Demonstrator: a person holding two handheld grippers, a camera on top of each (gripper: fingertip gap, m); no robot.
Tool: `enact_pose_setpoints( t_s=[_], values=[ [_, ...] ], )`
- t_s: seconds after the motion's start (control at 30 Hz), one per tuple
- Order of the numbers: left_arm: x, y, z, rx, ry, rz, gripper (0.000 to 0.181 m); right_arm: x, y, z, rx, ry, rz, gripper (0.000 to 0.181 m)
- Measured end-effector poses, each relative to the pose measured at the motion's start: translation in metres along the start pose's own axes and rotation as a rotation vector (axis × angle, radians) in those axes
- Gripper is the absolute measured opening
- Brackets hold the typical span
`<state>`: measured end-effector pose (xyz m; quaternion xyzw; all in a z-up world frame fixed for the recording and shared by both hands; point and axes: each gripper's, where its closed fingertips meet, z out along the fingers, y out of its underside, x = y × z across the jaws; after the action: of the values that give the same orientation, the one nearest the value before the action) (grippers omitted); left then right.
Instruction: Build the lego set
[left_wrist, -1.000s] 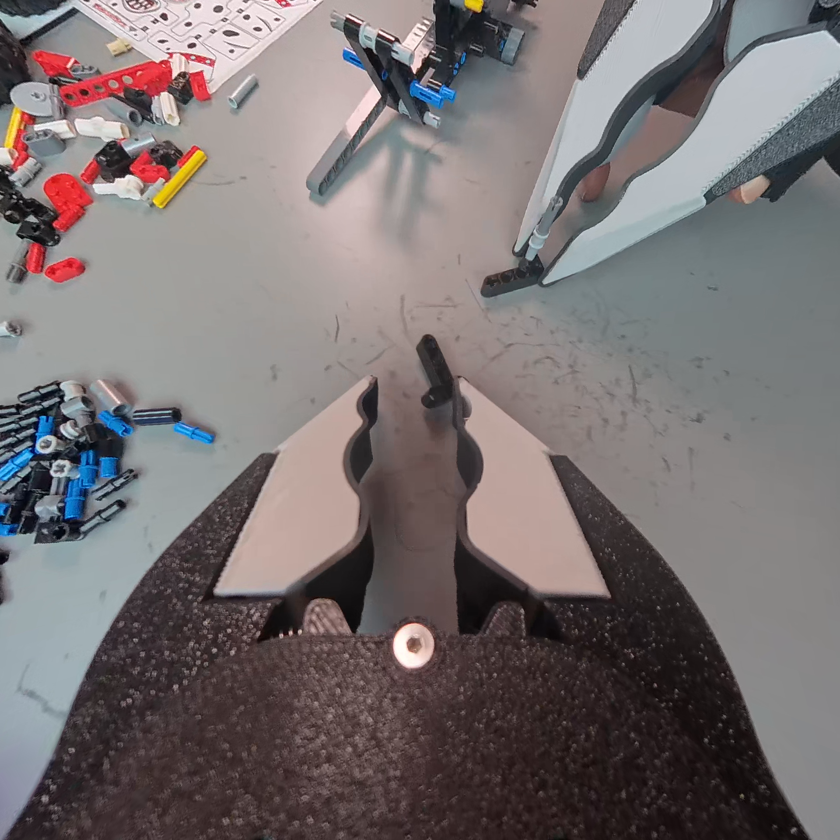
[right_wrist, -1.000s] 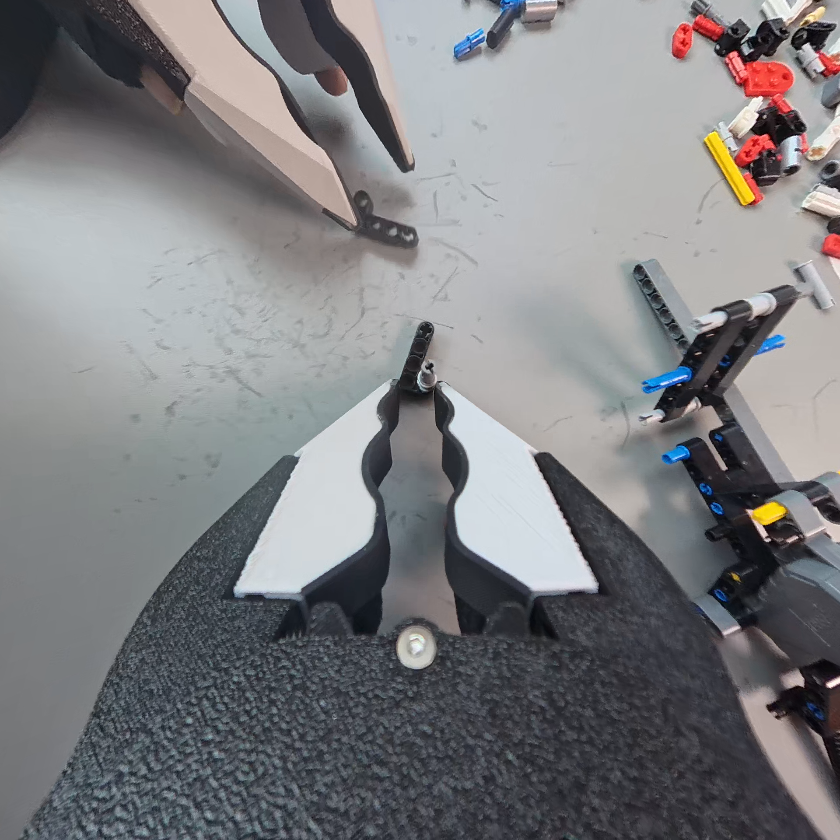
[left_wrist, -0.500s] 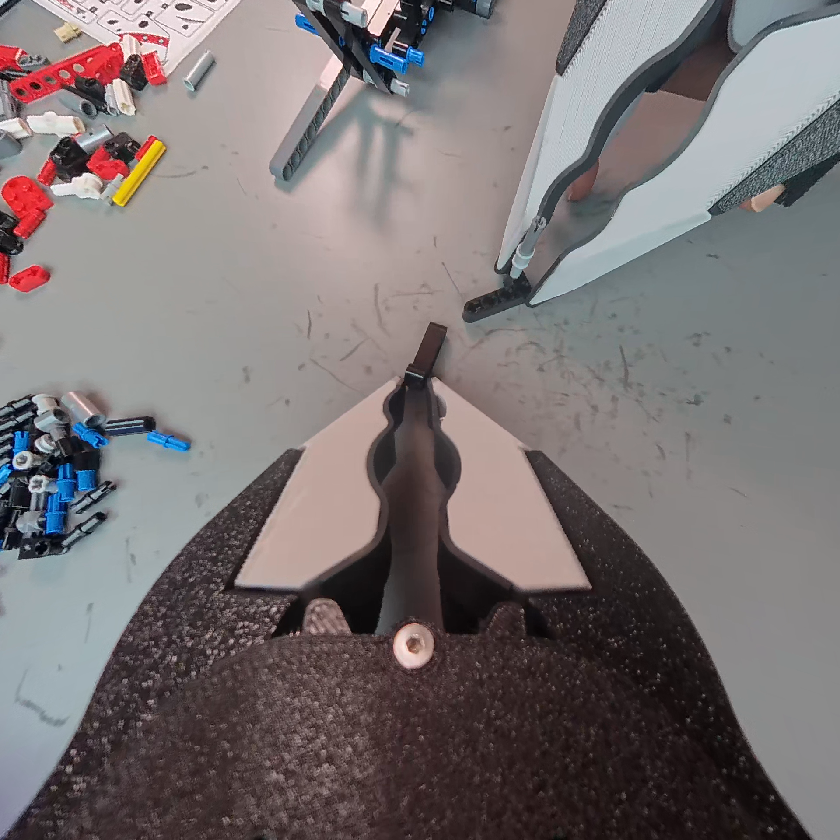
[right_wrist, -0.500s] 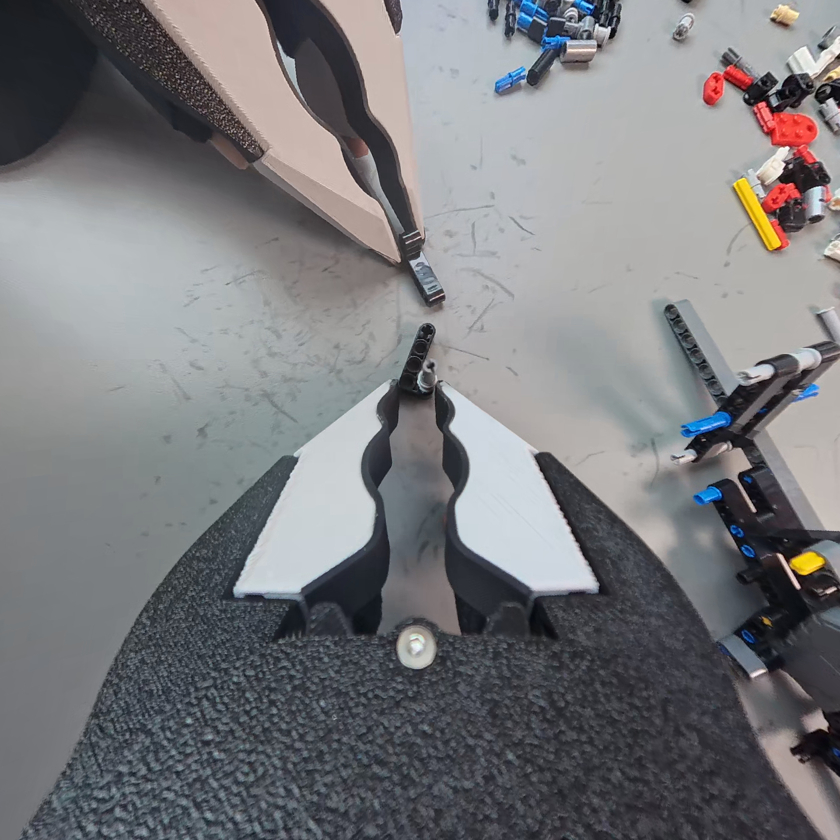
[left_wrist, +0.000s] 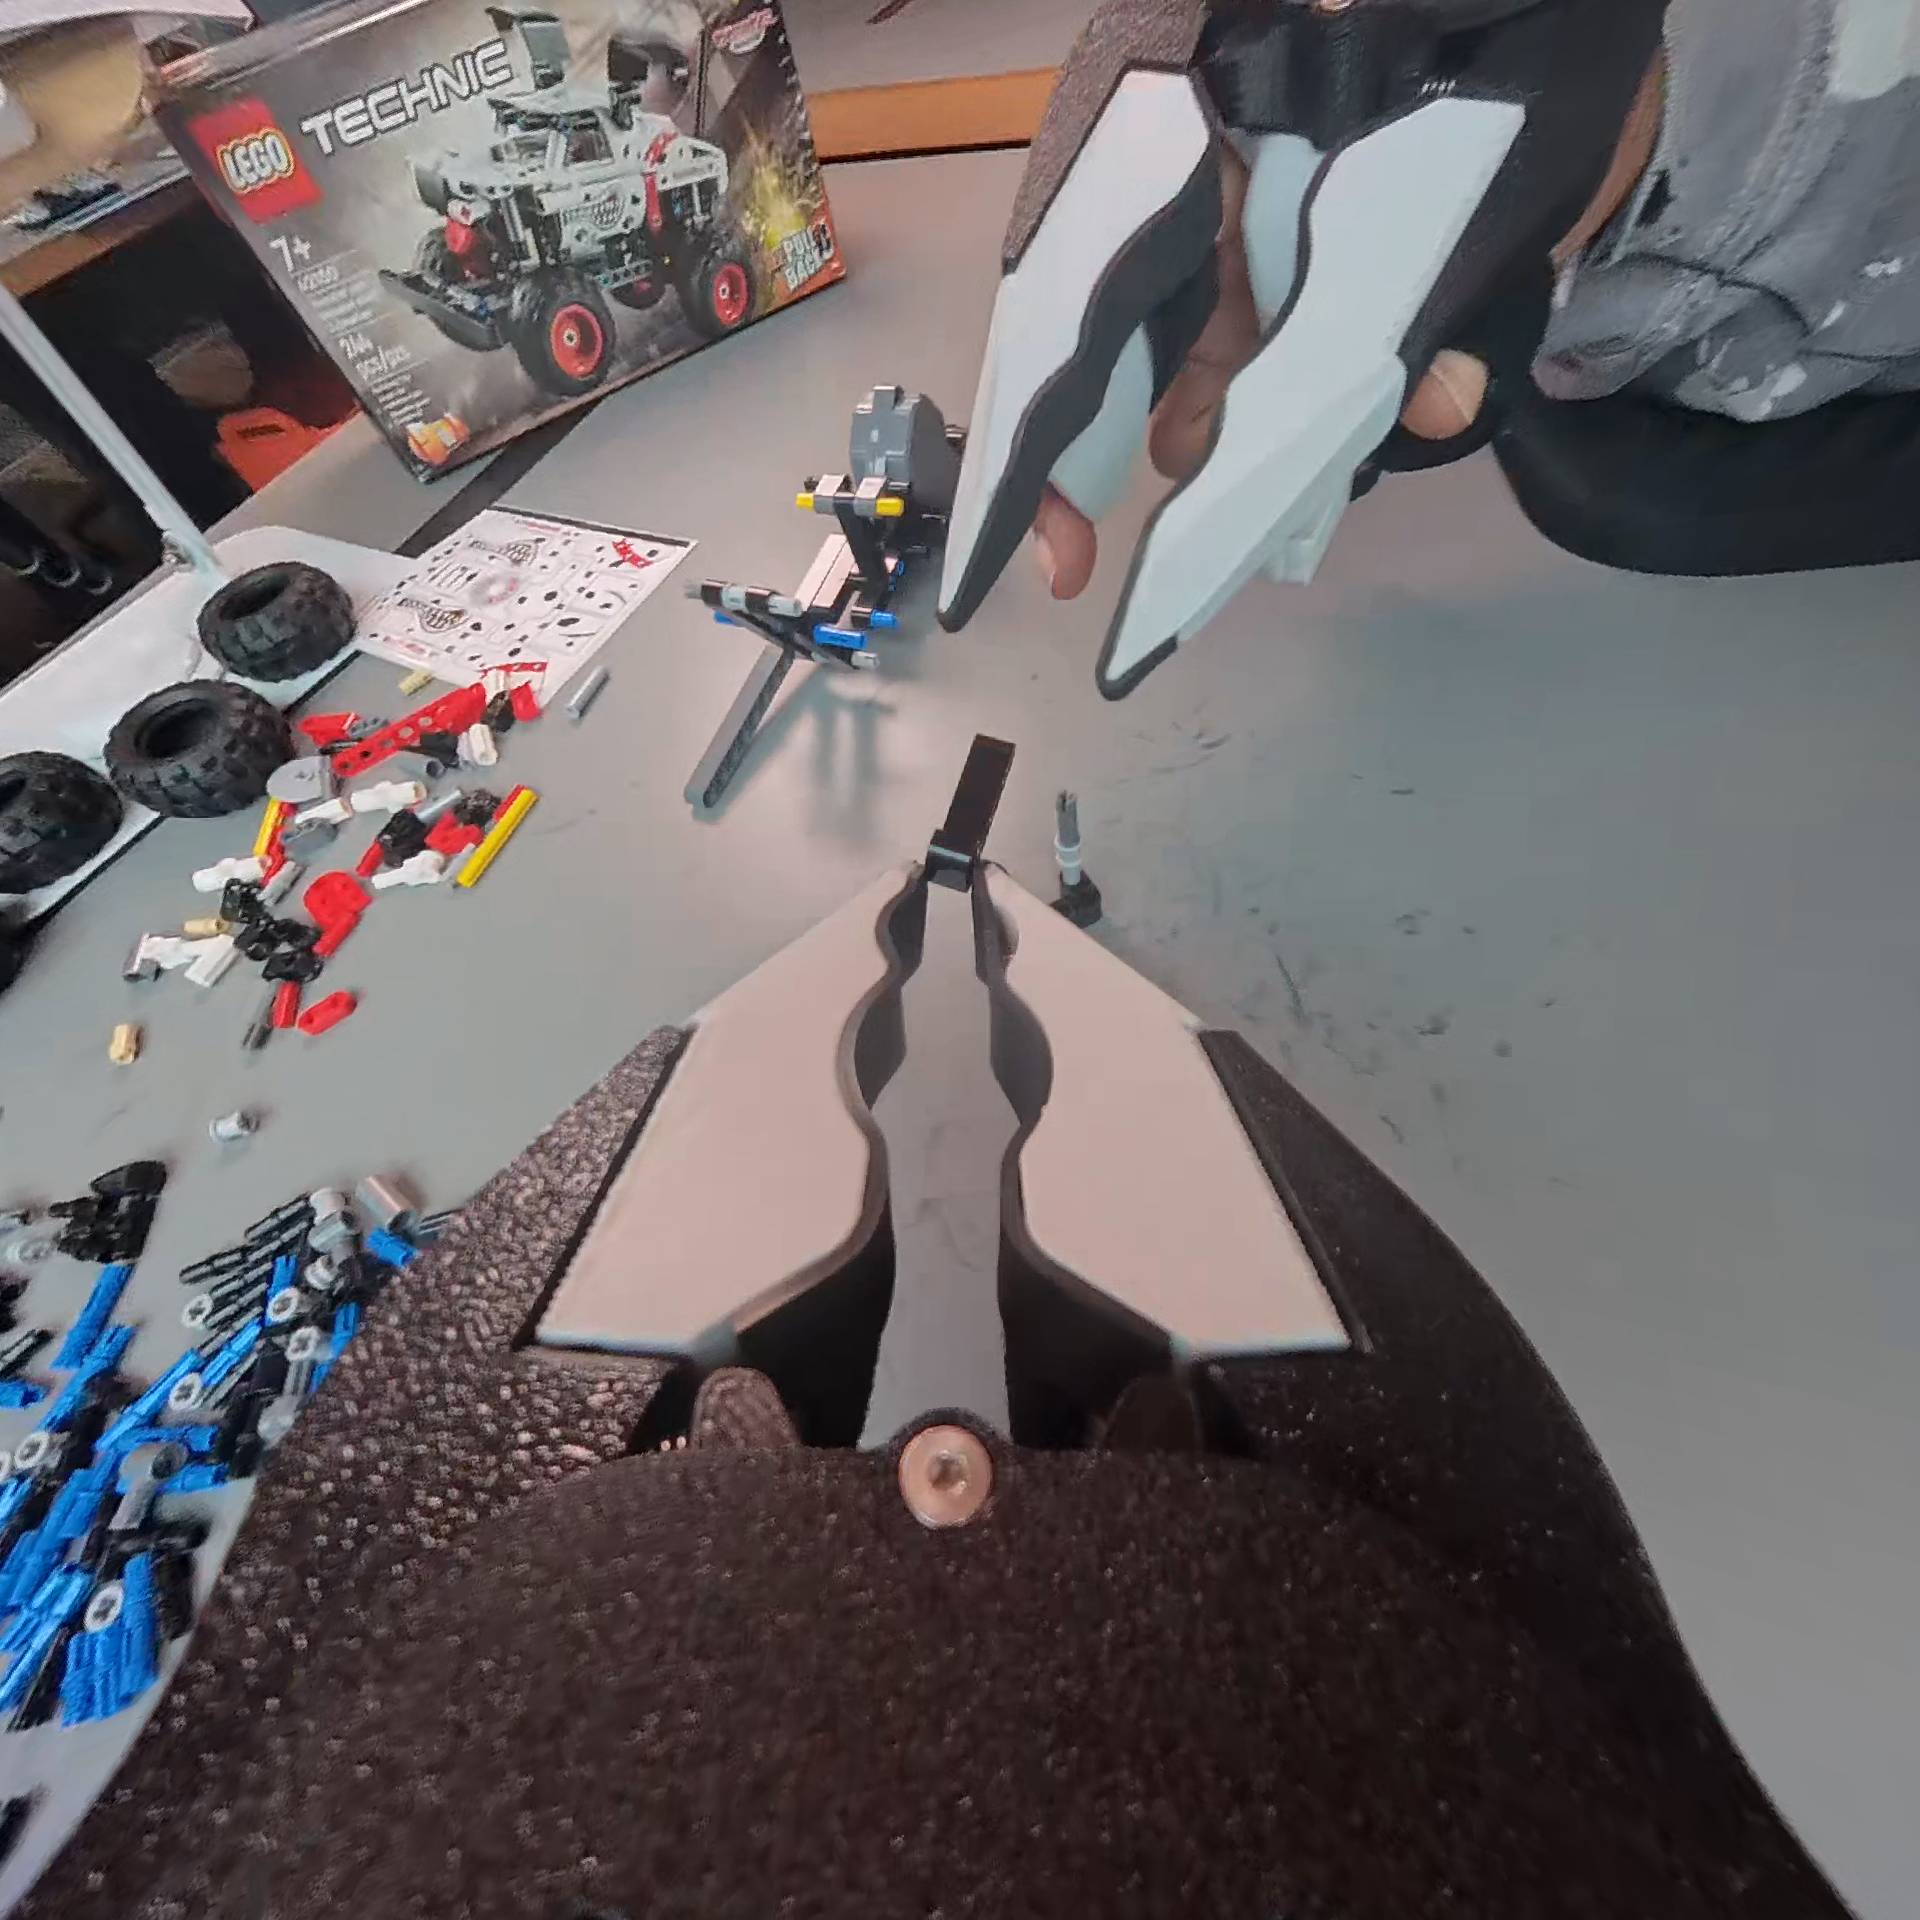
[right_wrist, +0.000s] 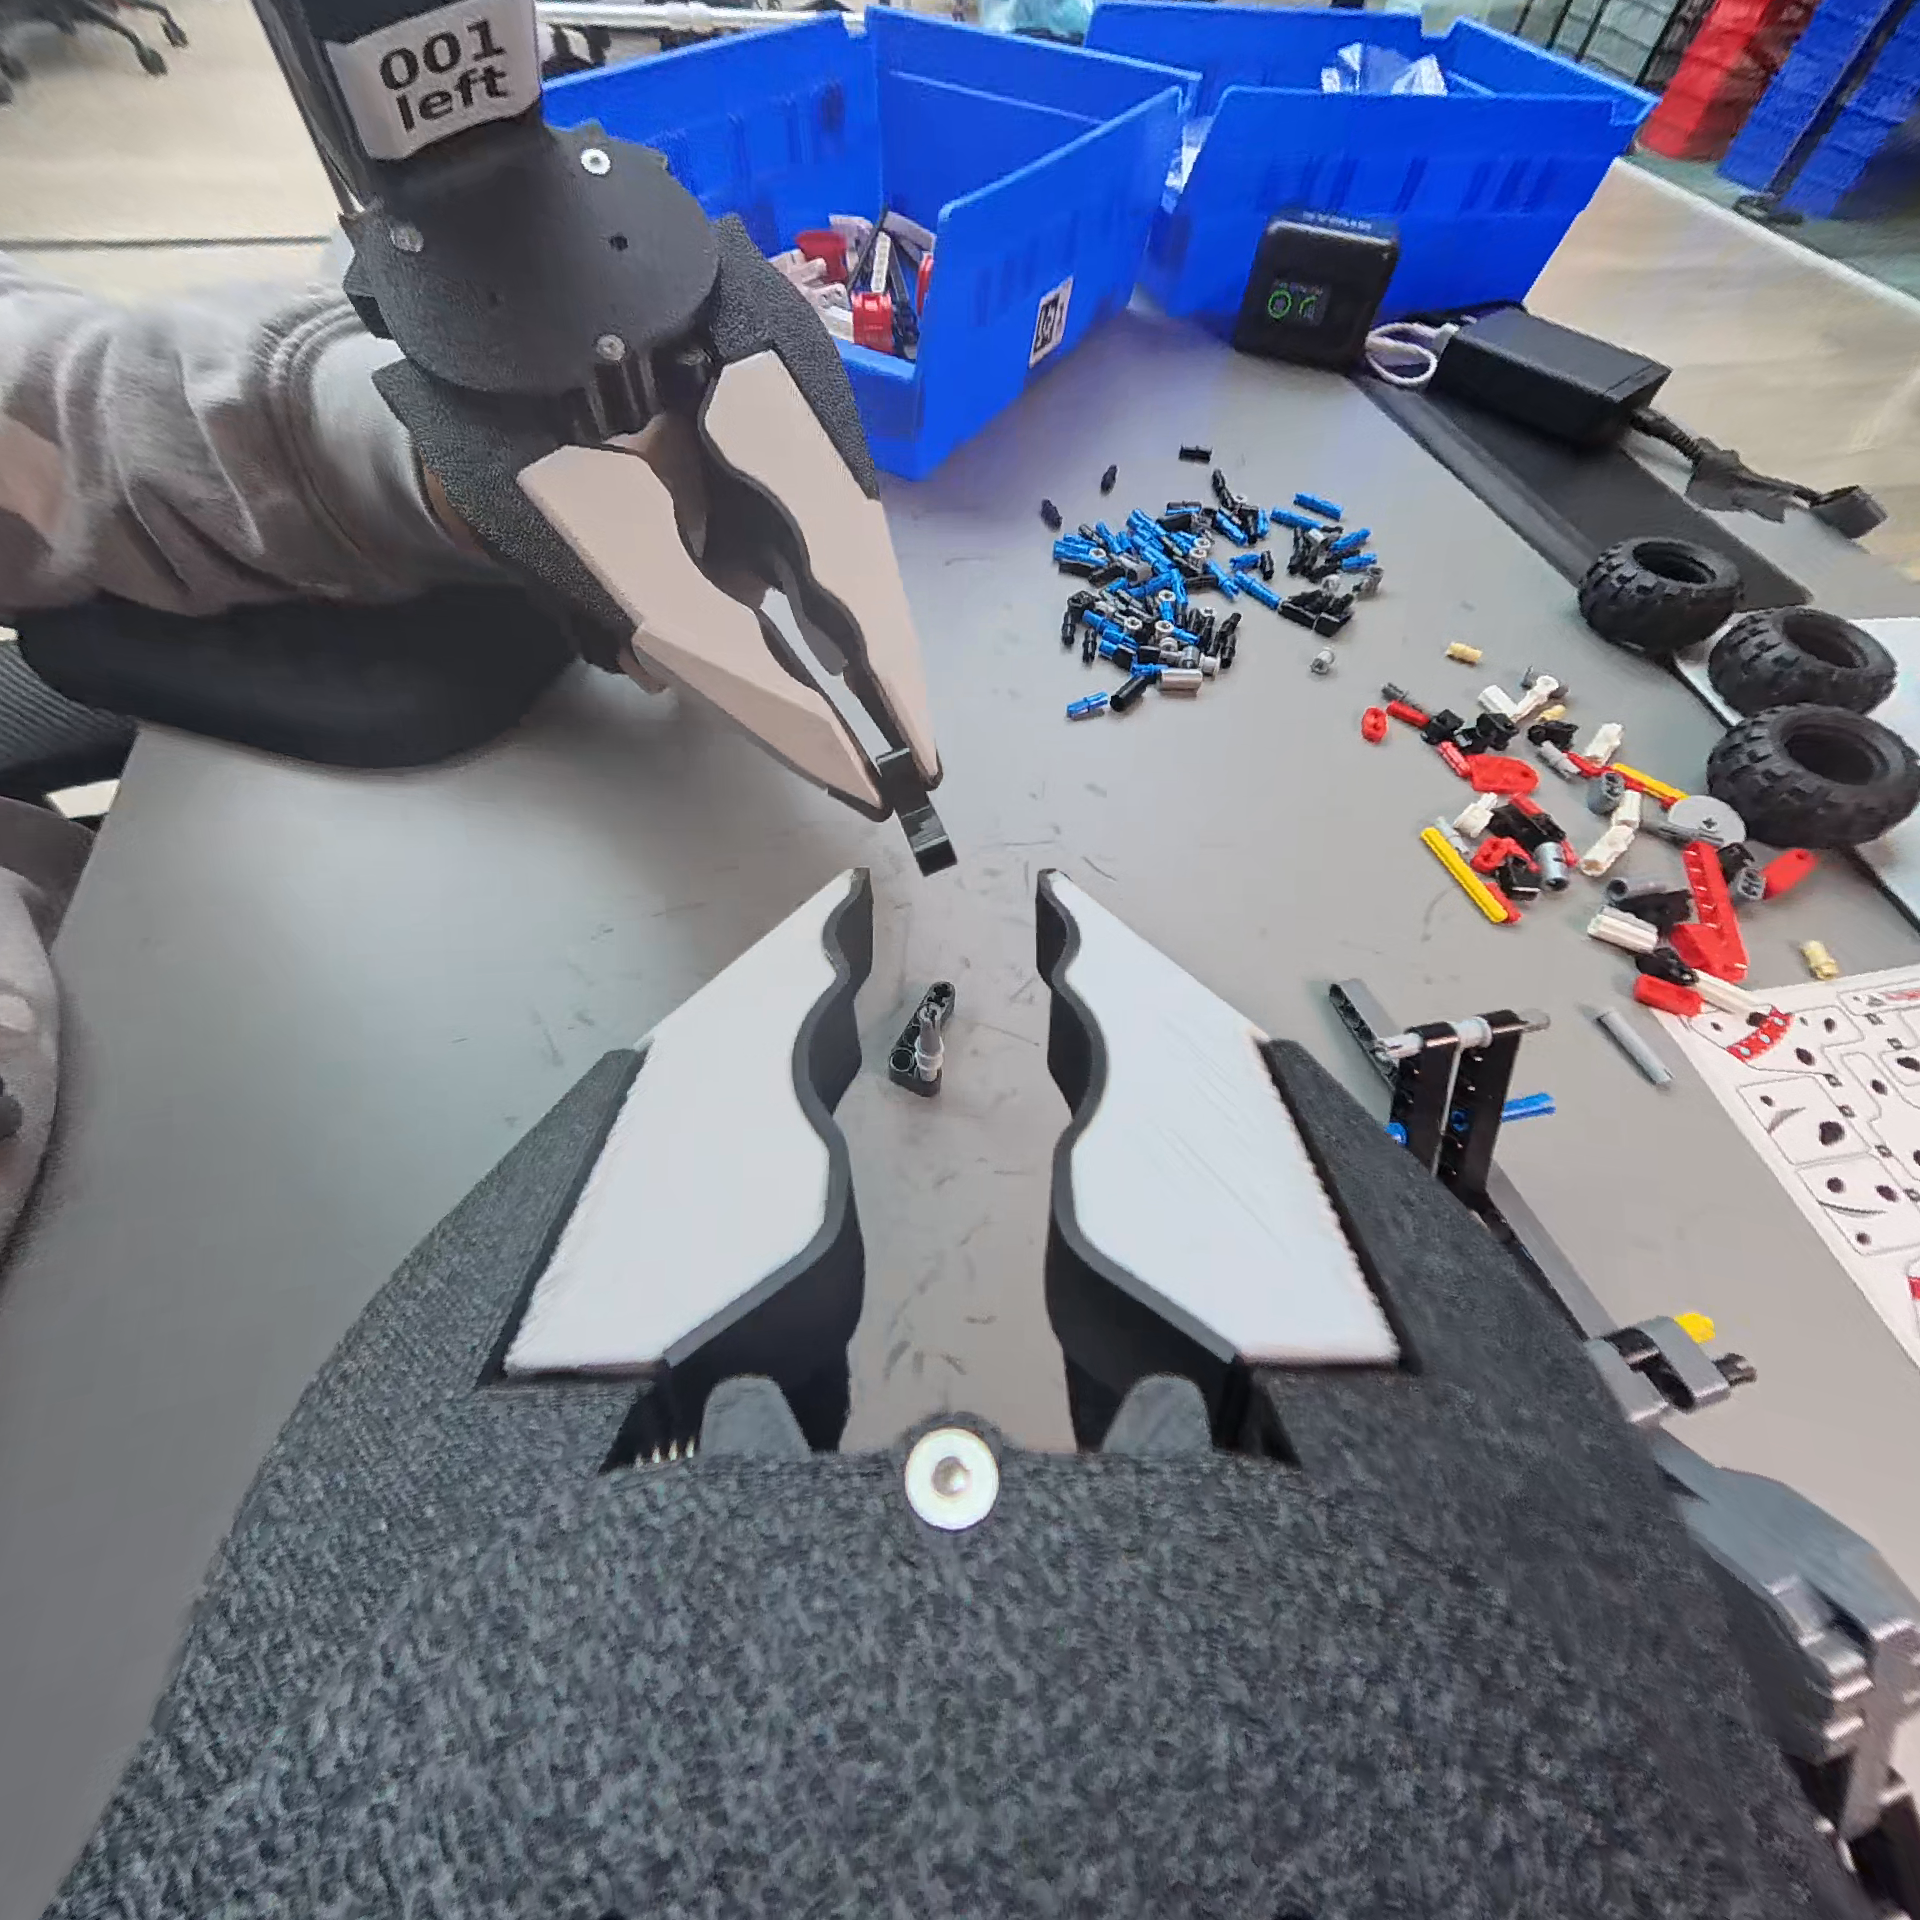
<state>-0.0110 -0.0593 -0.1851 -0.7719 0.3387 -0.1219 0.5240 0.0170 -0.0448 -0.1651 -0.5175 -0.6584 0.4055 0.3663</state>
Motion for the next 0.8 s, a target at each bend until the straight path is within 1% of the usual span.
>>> enact_pose_setpoints(
  t_s=[0.1, 0.2, 0.23, 0.3, 0.37, 0.43, 0.47, 0.53, 0.6, 0.67, 0.7, 0.8],
  values=[
    [0.01, -0.002, 0.003, 0.012, 0.051, -0.034, 0.011, -0.011, 0.006, 0.001, -0.004, -0.051, -0.074, 0.027],
    [0.018, -0.007, 0.004, 0.045, 0.098, -0.046, 0.011, -0.019, 0.007, 0.005, -0.006, -0.064, -0.122, 0.023],
    [0.021, -0.009, 0.003, 0.057, 0.112, -0.046, 0.011, -0.021, 0.005, 0.006, 0.008, -0.071, -0.125, 0.02],
    [0.024, -0.014, 0.002, 0.077, 0.124, -0.045, 0.011, -0.023, 0.002, 0.005, 0.024, -0.077, -0.12, 0.009],
    [0.026, -0.017, 0.0, 0.097, 0.138, -0.057, 0.011, -0.024, -0.003, 0.002, 0.056, -0.097, -0.109, 0.008],
    [0.026, -0.021, -0.001, 0.114, 0.15, -0.088, 0.011, -0.024, -0.006, -0.001, 0.075, -0.124, -0.058, 0.008],
    [0.024, -0.019, 0.0, 0.1, 0.145, -0.098, 0.01, -0.02, -0.007, -0.002, 0.076, -0.12, -0.033, 0.008],
    [0.017, -0.006, 0.004, 0.039, 0.108, -0.087, 0.014, -0.01, -0.004, -0.006, 0.064, -0.098, -0.001, 0.008],
    [0.016, 0.007, 0.008, -0.031, 0.108, -0.083, 0.023, 0.0, 0.013, -0.008, -0.031, -0.095, 0.033, 0.008],
    [0.017, 0.018, 0.014, -0.086, 0.113, -0.087, 0.027, 0.009, 0.029, -0.011, -0.105, -0.058, 0.003, 0.008],
    [0.017, 0.021, 0.016, -0.106, 0.116, -0.086, 0.027, 0.009, 0.034, -0.012, -0.133, -0.067, -0.015, 0.008],
    [0.02, 0.023, 0.021, -0.123, 0.124, -0.079, 0.027, 0.006, 0.035, -0.014, -0.14, -0.059, -0.076, 0.008]
  ],
)
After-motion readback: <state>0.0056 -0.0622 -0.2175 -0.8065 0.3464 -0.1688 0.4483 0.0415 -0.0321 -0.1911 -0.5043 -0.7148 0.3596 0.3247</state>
